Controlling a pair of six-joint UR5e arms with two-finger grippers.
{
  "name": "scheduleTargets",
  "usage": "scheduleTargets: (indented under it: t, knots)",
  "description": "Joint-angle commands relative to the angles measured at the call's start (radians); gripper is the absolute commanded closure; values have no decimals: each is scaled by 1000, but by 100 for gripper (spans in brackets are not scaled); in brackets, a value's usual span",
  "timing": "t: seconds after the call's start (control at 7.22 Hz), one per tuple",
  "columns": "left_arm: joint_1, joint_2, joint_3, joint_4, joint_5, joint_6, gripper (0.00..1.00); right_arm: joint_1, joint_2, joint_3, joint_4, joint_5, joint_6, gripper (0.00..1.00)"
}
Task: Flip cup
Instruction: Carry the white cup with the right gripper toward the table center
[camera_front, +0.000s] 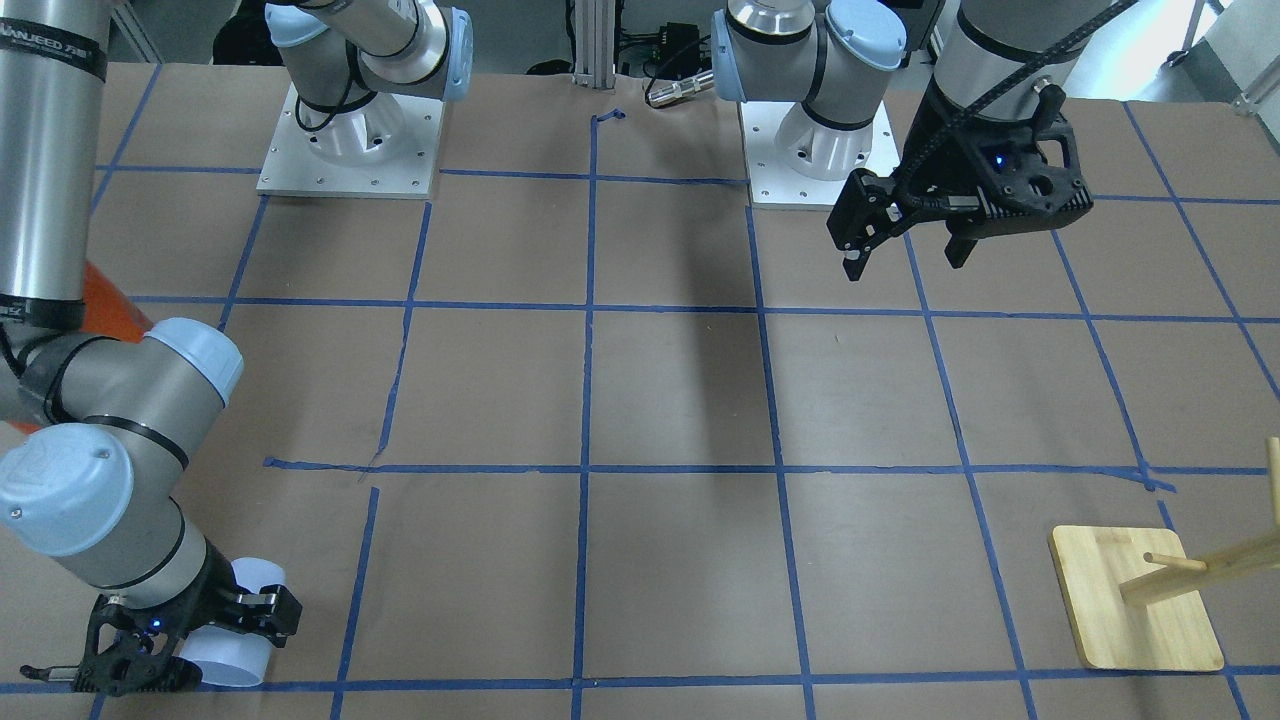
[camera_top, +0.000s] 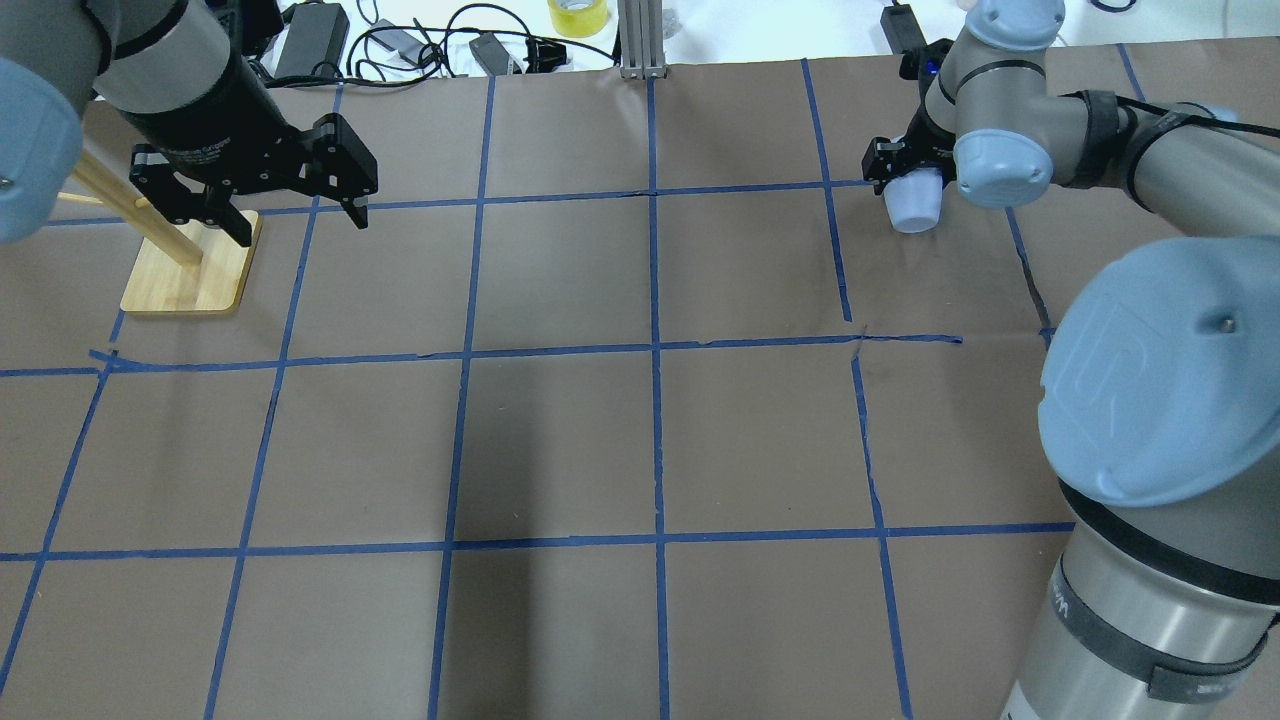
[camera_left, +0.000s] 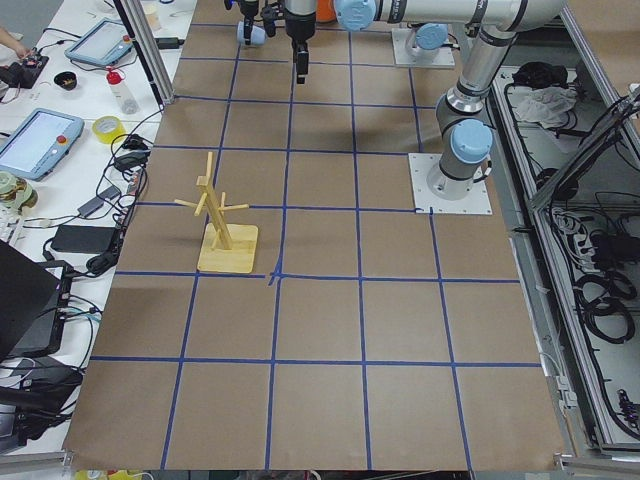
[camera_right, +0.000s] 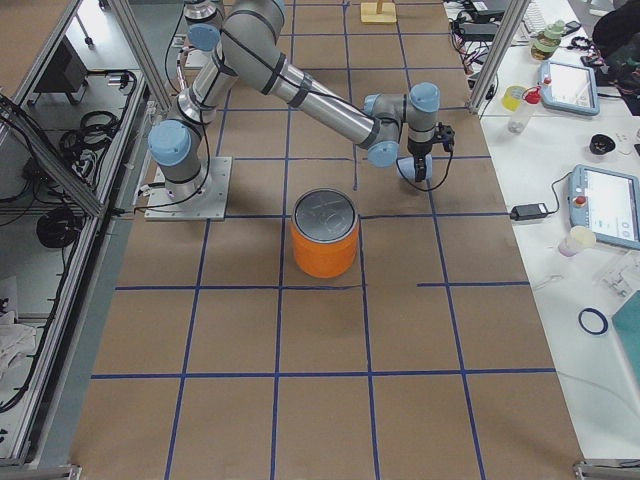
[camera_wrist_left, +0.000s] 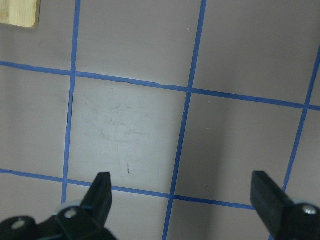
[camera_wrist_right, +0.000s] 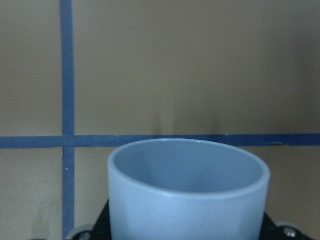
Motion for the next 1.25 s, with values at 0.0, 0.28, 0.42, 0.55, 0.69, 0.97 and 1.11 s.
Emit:
scheduleTargets:
  t: [0.0, 0.28, 0.42, 0.55, 0.69, 0.97, 1.11]
  knots:
    - [3, 0, 2, 0, 2, 6, 0, 117, -37, -6, 3, 12, -161, 78]
    - [4, 1, -2, -1, 5, 12, 0, 295, -36, -31, 0, -2, -339, 78]
    - [6, 3, -1, -1, 5, 12, 0, 324, -28, -39, 0, -2, -596, 78]
    - [4, 5, 2, -1, 5, 12, 0, 370, -23, -45, -3, -1, -755, 78]
    - [6, 5, 1, -1, 3, 12, 0, 428, 10, -77, -16, 0, -883, 78]
    - [4, 3, -2, -1, 3, 12, 0, 478, 65, -136, -19, 53, -1062, 79]
    - [6, 3, -2, -1, 3, 12, 0, 505, 72, -134, -8, 55, -1062, 79]
